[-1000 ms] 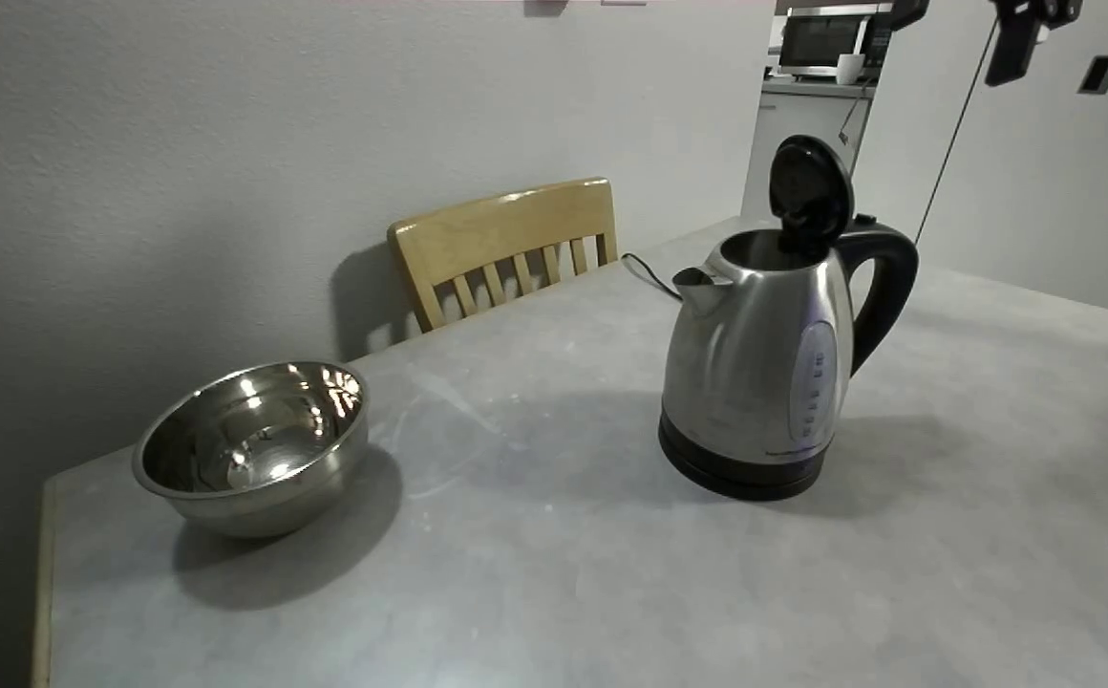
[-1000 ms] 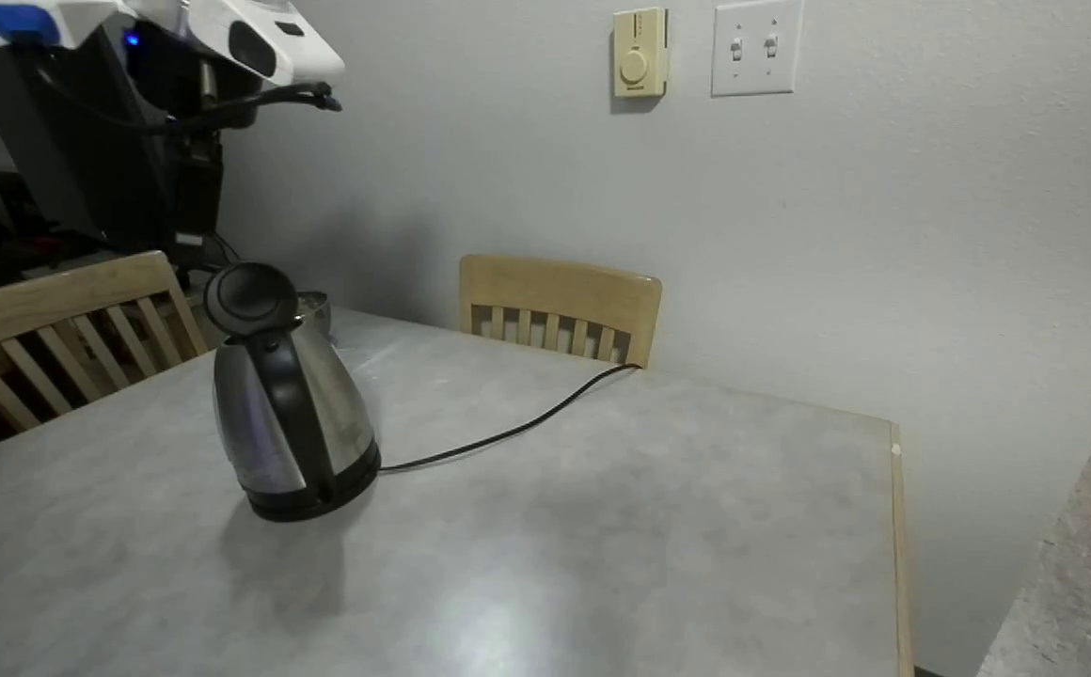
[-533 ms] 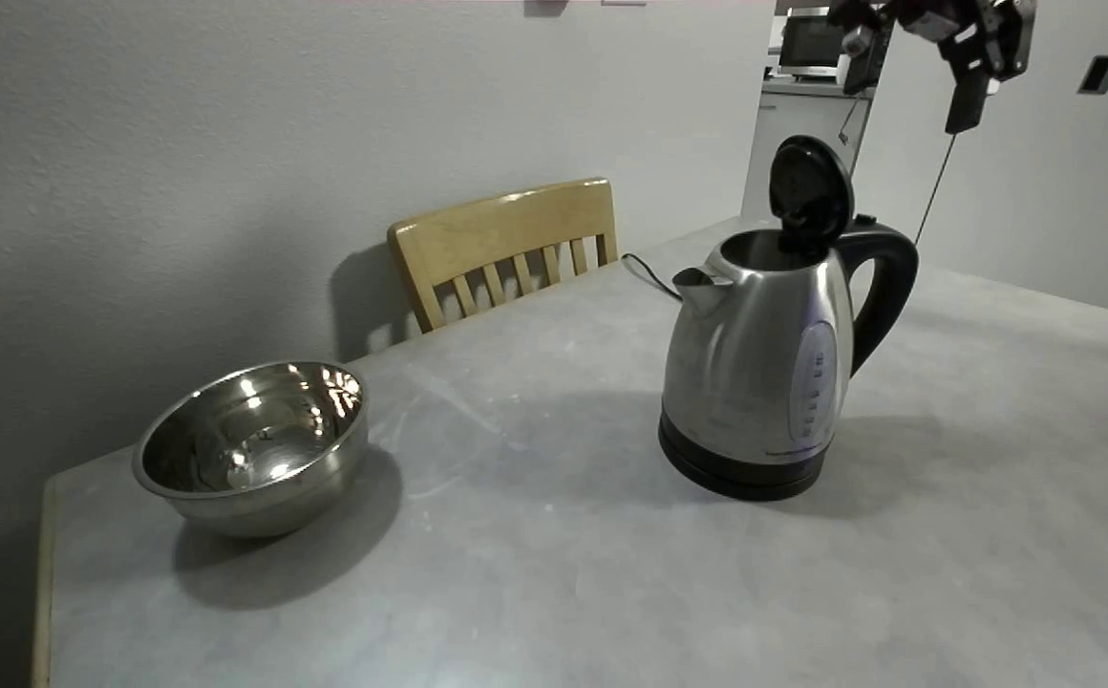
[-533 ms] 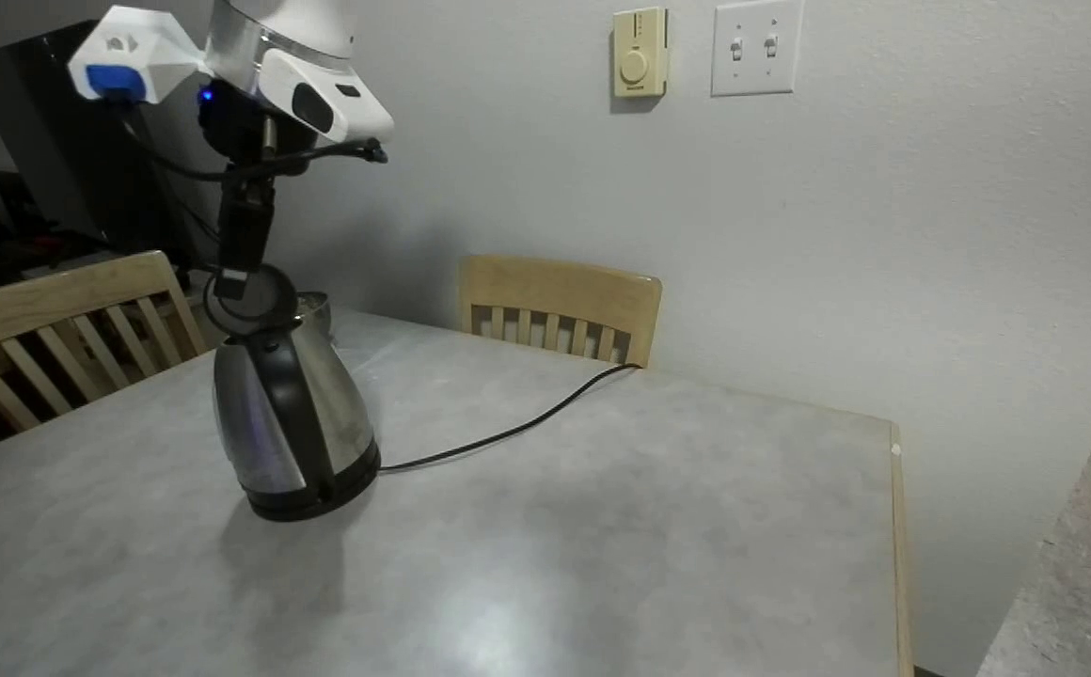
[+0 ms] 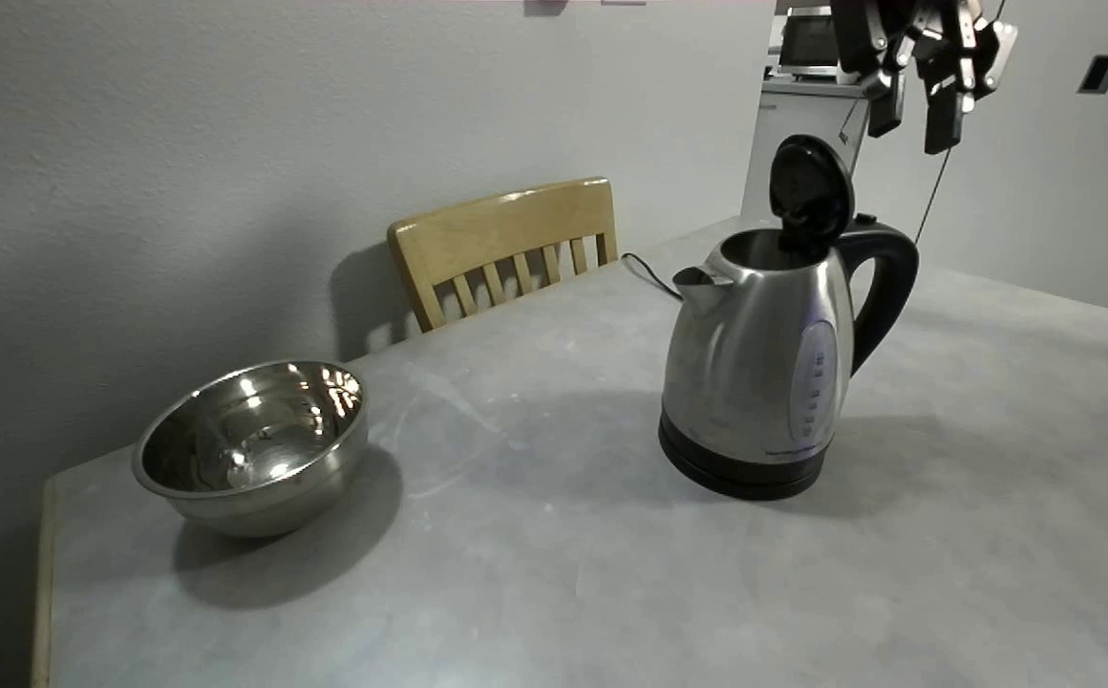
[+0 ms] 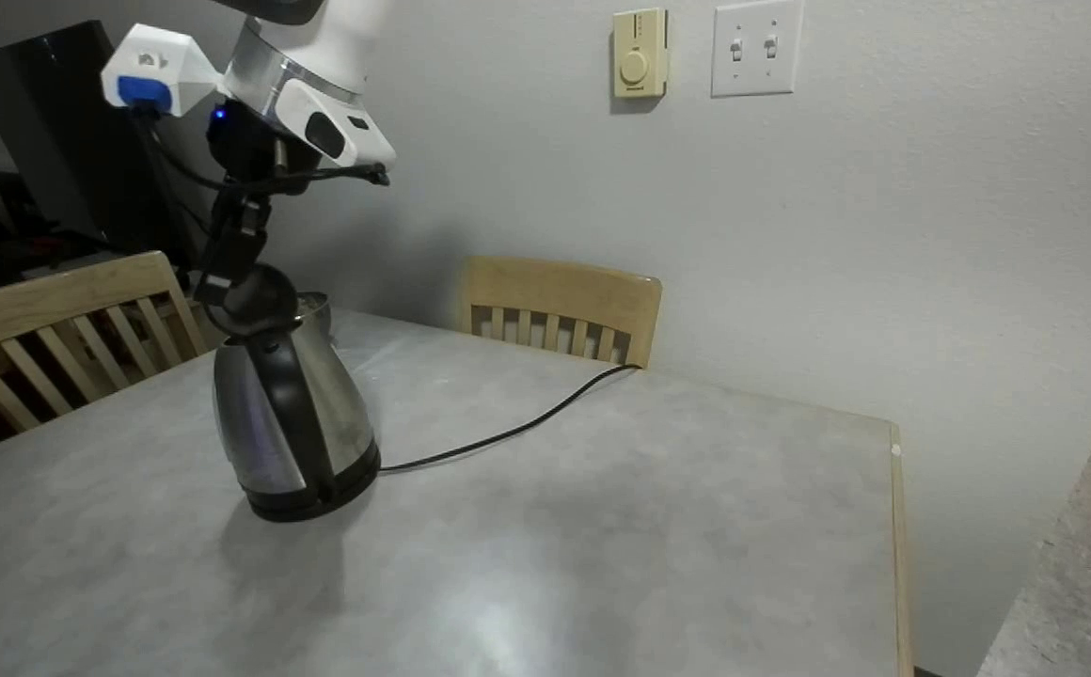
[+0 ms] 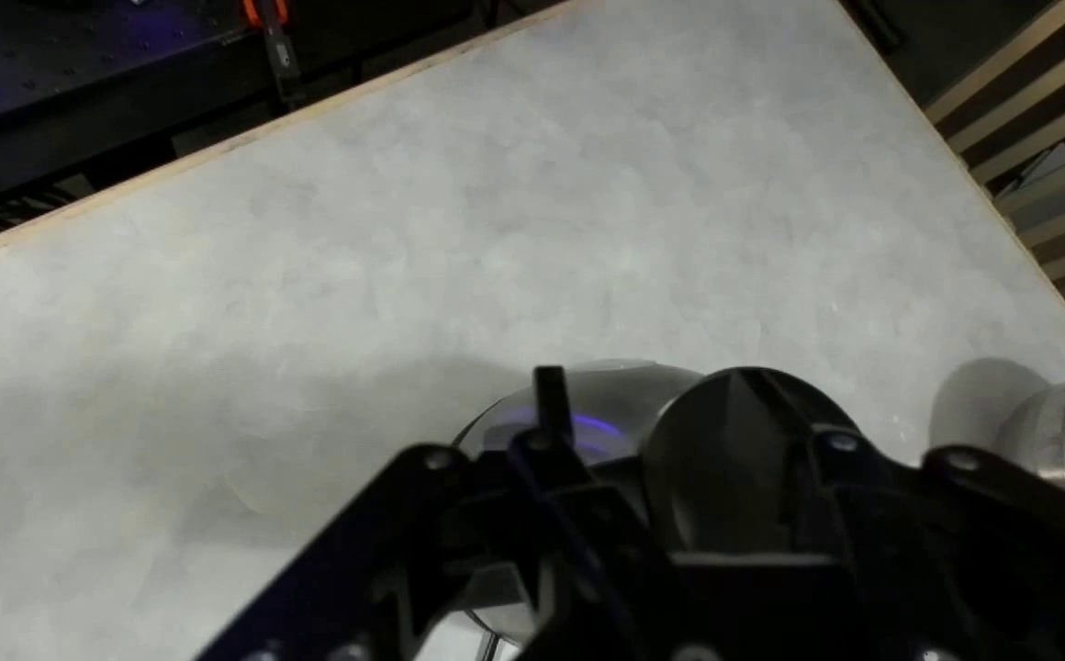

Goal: Close the kettle

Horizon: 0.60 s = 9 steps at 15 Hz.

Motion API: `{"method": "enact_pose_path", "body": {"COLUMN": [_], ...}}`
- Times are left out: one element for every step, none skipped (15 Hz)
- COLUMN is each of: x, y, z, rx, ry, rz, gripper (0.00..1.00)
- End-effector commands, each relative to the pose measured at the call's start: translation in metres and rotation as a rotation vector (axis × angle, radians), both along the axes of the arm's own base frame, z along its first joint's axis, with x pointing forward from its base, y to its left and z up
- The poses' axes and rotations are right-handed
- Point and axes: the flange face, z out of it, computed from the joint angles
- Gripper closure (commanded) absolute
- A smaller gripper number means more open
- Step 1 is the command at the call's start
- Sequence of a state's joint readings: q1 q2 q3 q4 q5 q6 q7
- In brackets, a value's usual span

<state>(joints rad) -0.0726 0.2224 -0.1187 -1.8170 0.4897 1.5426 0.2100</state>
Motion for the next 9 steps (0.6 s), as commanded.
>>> {"method": "enact_pose_path", "body": {"x": [0.006,0.006,0.007,0.009,0.011,0.013,0.015,0.017,0.021], "y": [0.003,0.004,0.005,0.006,0.007,0.008,0.009,0.01,0.012], "z": [0.004,0.006,0.007,0.007,0.007,0.008,0.007,0.006,0.005], "rx": [0.032,0.033,0.035,0.032,0.033,0.035,0.037,0.04,0.04], "ry": [0.033,0.035,0.033,0.031,0.03,0.03,0.032,0.036,0.042], "rz": [0.026,0.03,0.032,0.028,0.025,0.019,0.017,0.019,0.022], "gripper": [0.8,0.88,0.95,0.98,1.0,1.0,1.0,1.0,1.0]}}
